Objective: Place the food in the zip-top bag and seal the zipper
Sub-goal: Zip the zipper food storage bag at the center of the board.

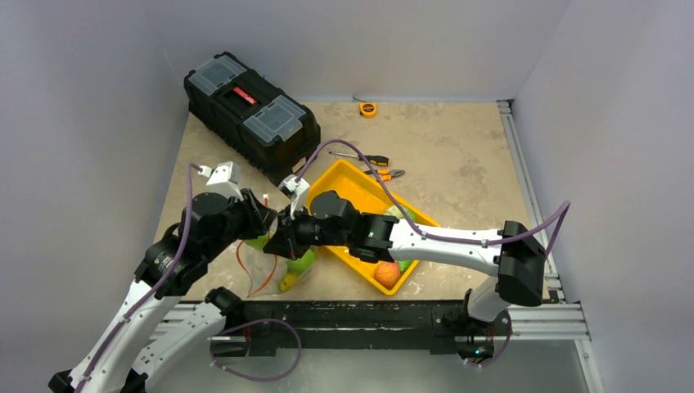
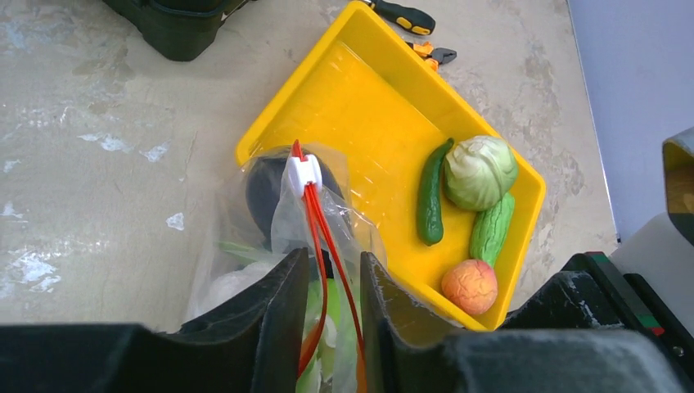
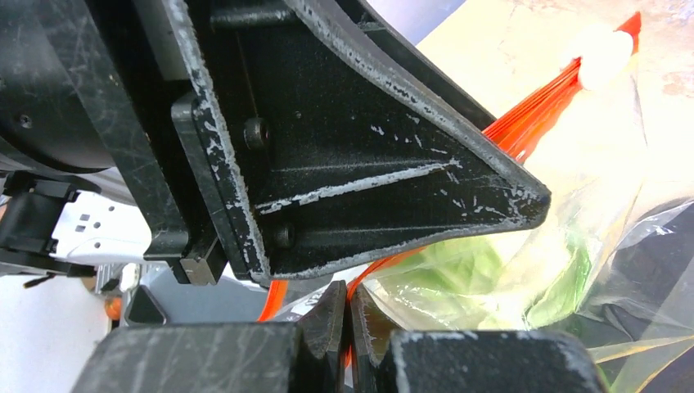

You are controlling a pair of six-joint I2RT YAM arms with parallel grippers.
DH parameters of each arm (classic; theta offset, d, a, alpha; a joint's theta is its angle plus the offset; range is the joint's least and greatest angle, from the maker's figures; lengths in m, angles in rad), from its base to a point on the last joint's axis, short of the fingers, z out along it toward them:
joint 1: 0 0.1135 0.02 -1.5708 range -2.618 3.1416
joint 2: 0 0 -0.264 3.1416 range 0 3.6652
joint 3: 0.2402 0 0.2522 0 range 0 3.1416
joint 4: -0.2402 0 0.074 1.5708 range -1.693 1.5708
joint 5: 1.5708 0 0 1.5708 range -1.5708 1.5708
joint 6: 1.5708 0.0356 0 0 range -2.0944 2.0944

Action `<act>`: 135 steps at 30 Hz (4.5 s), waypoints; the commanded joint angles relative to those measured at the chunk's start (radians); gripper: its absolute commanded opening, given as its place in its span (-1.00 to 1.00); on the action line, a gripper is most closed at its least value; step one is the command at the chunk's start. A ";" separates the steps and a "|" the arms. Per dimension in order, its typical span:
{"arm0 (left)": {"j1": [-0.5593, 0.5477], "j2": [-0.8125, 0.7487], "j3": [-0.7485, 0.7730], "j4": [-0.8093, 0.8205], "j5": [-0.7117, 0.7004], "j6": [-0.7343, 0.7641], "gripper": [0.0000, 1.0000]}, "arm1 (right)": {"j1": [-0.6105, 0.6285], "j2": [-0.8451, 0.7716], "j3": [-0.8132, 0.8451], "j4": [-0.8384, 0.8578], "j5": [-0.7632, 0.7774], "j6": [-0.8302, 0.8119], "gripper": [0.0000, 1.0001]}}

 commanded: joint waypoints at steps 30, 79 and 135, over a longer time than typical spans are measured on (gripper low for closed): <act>0.004 0.169 0.188 -0.124 0.765 0.880 -1.00 | -0.238 -0.432 -0.319 0.077 -0.283 -0.492 0.45; 0.005 0.050 0.241 -0.194 0.842 0.987 -1.00 | -0.251 -0.122 -0.166 0.339 -0.871 -0.385 -0.47; 0.009 0.036 0.093 0.087 0.658 0.757 -0.80 | -0.252 -0.124 -0.208 0.395 -0.596 -0.257 -1.00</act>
